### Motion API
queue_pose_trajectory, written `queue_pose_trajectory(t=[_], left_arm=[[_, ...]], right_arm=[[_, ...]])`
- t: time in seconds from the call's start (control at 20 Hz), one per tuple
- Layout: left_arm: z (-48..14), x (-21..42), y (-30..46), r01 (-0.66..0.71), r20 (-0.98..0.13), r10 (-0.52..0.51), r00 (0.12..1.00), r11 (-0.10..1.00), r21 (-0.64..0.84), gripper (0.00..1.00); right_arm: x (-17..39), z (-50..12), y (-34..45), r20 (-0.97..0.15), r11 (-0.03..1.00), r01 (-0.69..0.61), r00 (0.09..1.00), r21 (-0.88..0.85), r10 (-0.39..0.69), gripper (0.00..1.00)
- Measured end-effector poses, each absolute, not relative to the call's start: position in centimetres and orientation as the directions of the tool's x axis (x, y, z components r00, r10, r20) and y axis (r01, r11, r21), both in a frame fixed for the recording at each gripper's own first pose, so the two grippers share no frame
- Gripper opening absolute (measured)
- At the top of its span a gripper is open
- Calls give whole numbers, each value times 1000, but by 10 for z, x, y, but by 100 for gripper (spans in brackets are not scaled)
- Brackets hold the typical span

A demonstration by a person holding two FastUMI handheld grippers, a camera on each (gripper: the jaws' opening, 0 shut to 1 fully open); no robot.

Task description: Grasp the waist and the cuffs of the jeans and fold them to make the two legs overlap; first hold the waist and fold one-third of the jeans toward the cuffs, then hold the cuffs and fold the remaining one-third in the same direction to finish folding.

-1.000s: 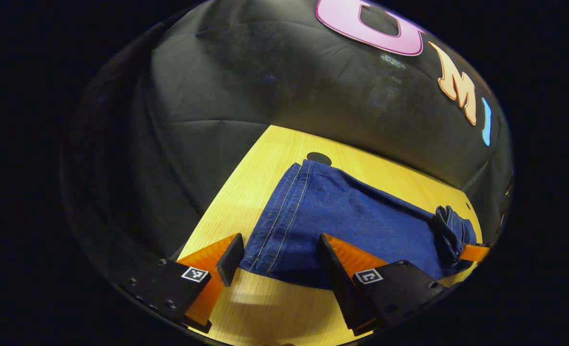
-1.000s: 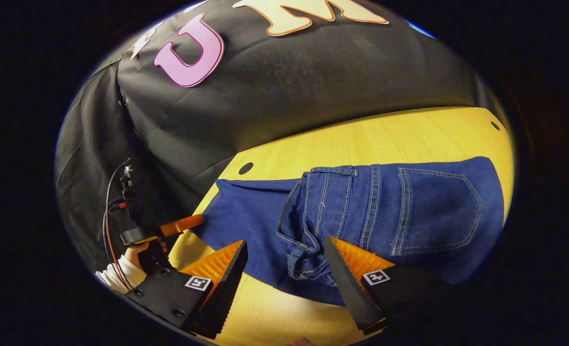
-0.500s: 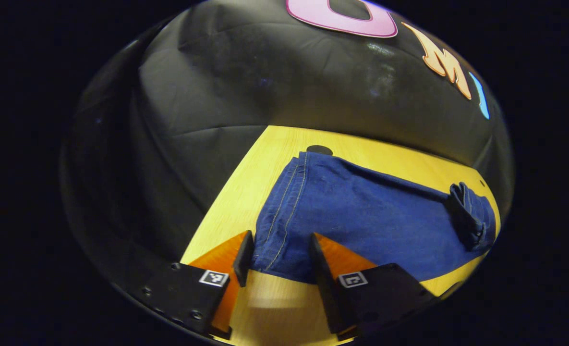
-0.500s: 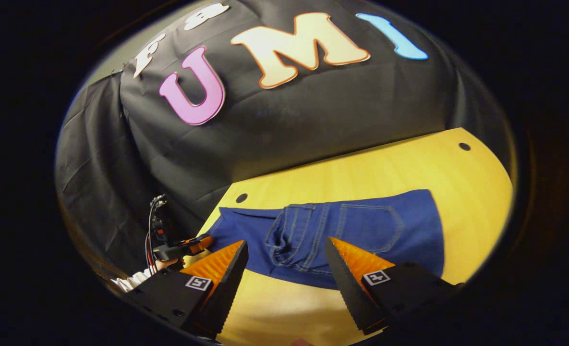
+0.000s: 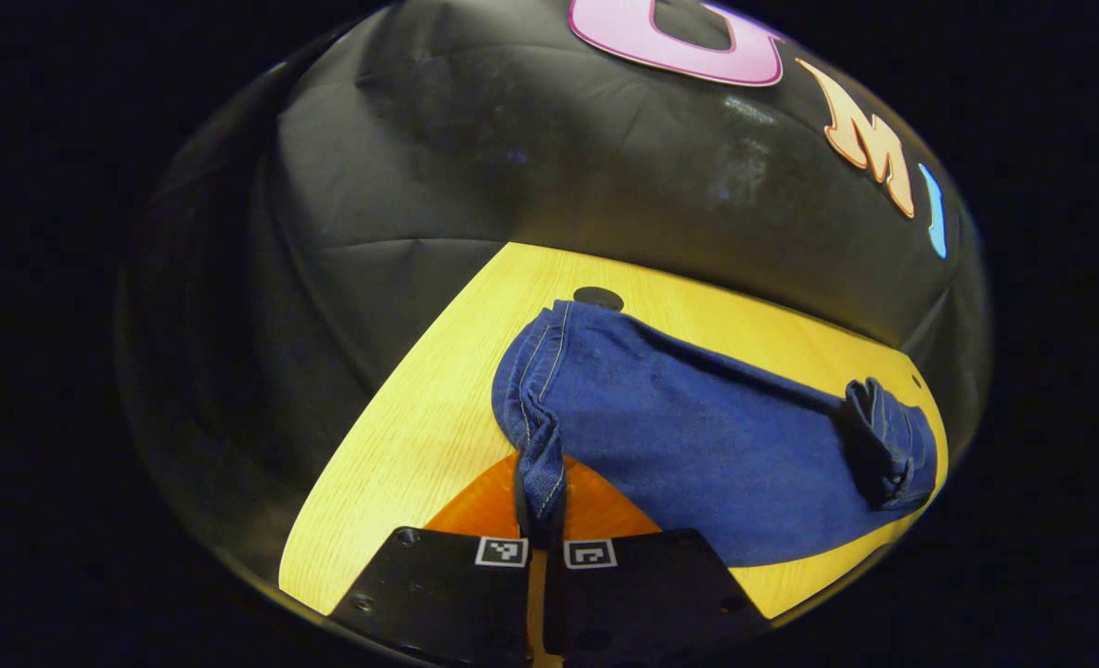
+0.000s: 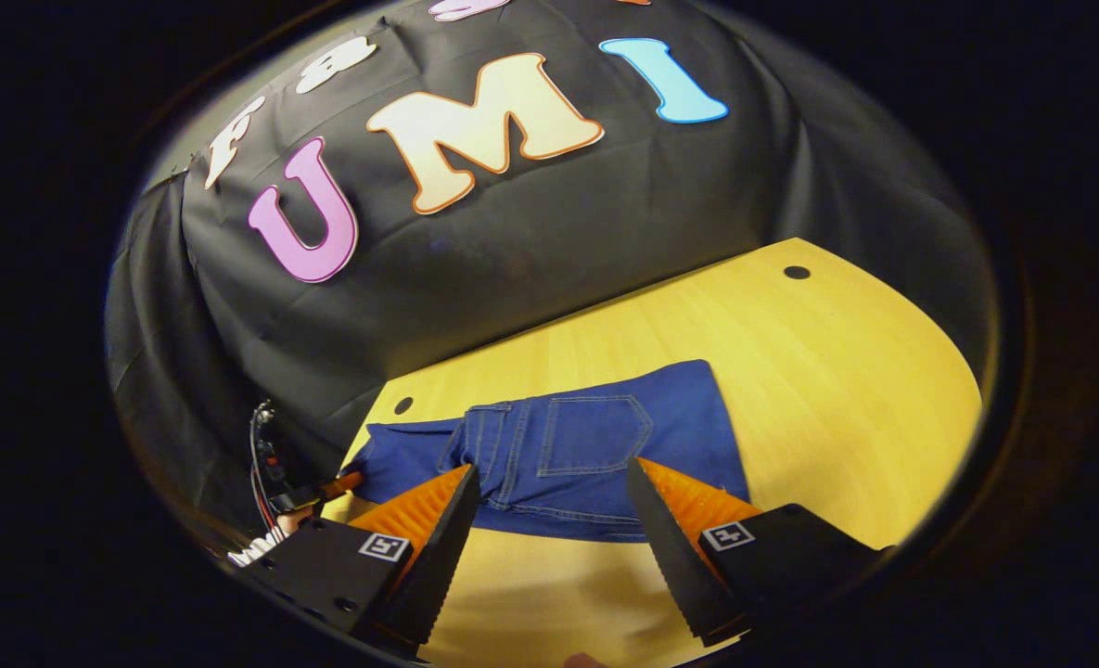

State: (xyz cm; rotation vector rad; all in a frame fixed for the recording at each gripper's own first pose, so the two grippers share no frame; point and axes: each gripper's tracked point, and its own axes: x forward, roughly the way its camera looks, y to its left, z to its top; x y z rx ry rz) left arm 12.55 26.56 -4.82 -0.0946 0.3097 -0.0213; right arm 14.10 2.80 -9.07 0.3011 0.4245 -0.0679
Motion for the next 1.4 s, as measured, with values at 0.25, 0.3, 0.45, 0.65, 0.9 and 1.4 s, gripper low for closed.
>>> queue_pose_trajectory(t=[0.25, 0.3, 0.45, 0.65, 0.9, 1.4], left_arm=[[26, 96, 226, 70, -159, -94, 983, 986, -151, 0], [40, 88, 212, 85, -138, -105, 985, 986, -142, 0], [72, 68, 156, 143, -104, -157, 982, 981, -129, 0], [104, 54, 75, 183, -85, -190, 978, 979, -86, 0], [136, 38, -33, 248, -57, -248, 967, 969, -6, 0], [9, -10, -202, 368, -213, -325, 921, 907, 207, 0]], right_arm=[[131, -73, -4, -387, 949, 152, 921, 276, -35, 98], [129, -70, -13, -386, 949, 153, 922, 276, -36, 98], [122, -60, -40, -382, 949, 143, 924, 280, -26, 98], [112, -46, -93, -375, 958, 133, 927, 256, -28, 98], [100, -36, -157, -367, 961, 123, 930, 247, -25, 98], [90, -54, -214, -385, 958, 127, 923, 256, -19, 98]])
